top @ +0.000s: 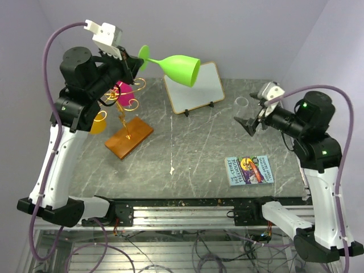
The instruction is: Place the wine glass upside down on the wine glass rack
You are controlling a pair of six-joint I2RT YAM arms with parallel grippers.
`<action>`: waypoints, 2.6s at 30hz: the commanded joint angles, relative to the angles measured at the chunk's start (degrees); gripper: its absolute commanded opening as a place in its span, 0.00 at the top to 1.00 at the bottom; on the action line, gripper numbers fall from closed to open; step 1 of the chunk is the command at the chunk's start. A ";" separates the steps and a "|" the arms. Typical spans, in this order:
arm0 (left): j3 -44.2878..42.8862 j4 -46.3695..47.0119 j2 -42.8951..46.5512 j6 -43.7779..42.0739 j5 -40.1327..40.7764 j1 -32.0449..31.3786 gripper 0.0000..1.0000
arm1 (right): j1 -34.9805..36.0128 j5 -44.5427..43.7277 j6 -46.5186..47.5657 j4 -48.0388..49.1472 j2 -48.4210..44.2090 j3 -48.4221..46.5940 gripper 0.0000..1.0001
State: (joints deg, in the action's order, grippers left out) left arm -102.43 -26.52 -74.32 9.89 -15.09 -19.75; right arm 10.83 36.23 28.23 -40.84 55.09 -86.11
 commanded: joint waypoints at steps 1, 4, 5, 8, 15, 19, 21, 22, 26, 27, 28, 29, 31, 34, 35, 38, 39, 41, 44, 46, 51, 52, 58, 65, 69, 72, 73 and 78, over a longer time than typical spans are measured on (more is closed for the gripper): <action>-3.67 -2.14 2.06 -11.13 11.60 0.16 0.93 | -0.30 2.12 8.00 -3.30 0.04 7.12 0.09; -4.68 -2.35 1.93 -15.78 16.11 -0.06 0.93 | -0.32 2.76 9.77 -2.87 -0.57 12.38 0.06; -5.19 -2.17 1.70 -17.43 17.35 -0.30 0.93 | -0.35 3.29 10.13 -2.52 -0.84 14.67 0.05; -6.64 -1.96 0.96 -20.26 21.20 -1.18 0.93 | -0.34 5.44 9.46 -0.32 -1.98 20.10 0.04; -7.10 -1.05 -1.59 -31.79 31.80 -5.34 0.93 | -0.43 6.62 6.17 6.33 -5.11 30.59 0.04; -3.88 3.33 -2.85 -36.66 36.62 -6.55 0.93 | -0.83 8.23 7.63 7.74 -5.01 34.72 0.04; -2.76 4.50 -3.76 -38.08 37.12 -6.82 0.93 | -0.85 8.17 7.89 7.74 -4.35 35.27 0.04; -2.65 4.70 -4.31 -38.76 37.17 -6.92 0.93 | -0.89 8.29 7.89 7.73 -4.06 35.44 0.05; -1.99 6.74 -6.20 -41.57 37.05 -7.38 0.93 | -0.82 10.62 8.38 6.82 -3.01 36.18 0.05; -1.98 6.92 -6.71 -42.13 36.66 -7.47 0.93 | -0.83 10.77 8.27 6.81 -2.76 36.29 0.05; -1.98 7.06 -7.32 -42.64 36.22 -7.43 0.93 | -0.81 10.85 8.21 6.82 -2.71 36.46 0.05; -1.86 7.35 -7.87 -43.38 35.59 -7.49 0.93 | -0.85 10.91 8.16 6.98 -2.64 36.59 0.05; -1.24 8.25 -8.84 -44.61 34.50 -7.46 0.93 | -0.87 11.29 8.37 6.62 -2.48 36.56 0.05; -0.45 8.89 -10.34 -46.36 33.21 -7.54 0.93 | -0.88 11.26 8.44 6.16 -2.23 36.41 0.05; -0.24 8.67 -10.89 -47.18 32.94 -7.58 0.93 | -0.83 10.99 8.36 6.46 -2.31 36.51 0.05; 1.09 8.27 -12.07 -50.95 31.94 -7.54 0.93 | -0.87 10.92 8.45 6.35 -2.62 36.88 0.05; 1.44 8.44 -12.25 -51.95 31.90 -7.58 0.93 | -0.90 11.03 8.46 6.25 -2.68 36.86 0.05; 2.52 8.48 -12.66 -53.79 32.00 -7.54 0.93 | -0.86 11.10 8.42 6.33 -2.70 36.80 0.05; 2.85 7.67 -13.39 -55.67 32.42 -7.52 0.93 | -0.87 11.17 8.66 6.02 -2.49 36.81 0.05; 2.85 6.70 -13.75 -56.27 32.74 -7.54 0.93 | -0.87 11.07 8.64 6.02 -2.44 36.80 0.05; 3.30 4.38 -14.13 -58.69 33.28 -7.48 0.93 | -0.84 11.38 8.74 5.82 -2.11 36.82 0.05; 3.46 3.95 -14.22 -59.01 33.55 -7.47 0.93 | -0.81 11.41 8.76 5.78 -1.99 36.74 0.05; 3.55 0.78 -13.99 -60.01 34.09 -7.49 0.93 | -0.88 11.21 8.69 5.81 -1.80 36.90 0.05; 4.11 -1.91 -13.41 -60.60 36.40 -7.54 0.93 | -0.85 11.10 8.81 5.48 -1.06 36.71 0.05; 5.53 -2.24 -12.31 -60.83 37.76 -7.47 0.93 | -0.84 11.16 8.78 5.39 -0.98 36.71 0.05; 6.29 -2.72 -11.41 -60.88 37.92 -7.57 0.93 | -0.83 11.15 8.86 5.32 -0.78 36.71 0.05; 6.57 -2.86 -11.11 -60.87 37.86 -7.51 0.93 | -0.82 11.15 8.91 5.21 -0.70 36.63 0.05; 7.77 -3.33 -9.35 -61.08 37.71 -7.54 0.93 | -0.85 11.06 8.95 5.21 -0.54 36.63 0.05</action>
State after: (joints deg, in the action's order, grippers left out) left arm -95.57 -29.15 -86.41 -50.78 21.47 -26.85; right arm 10.28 46.78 36.53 -35.05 54.37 -49.98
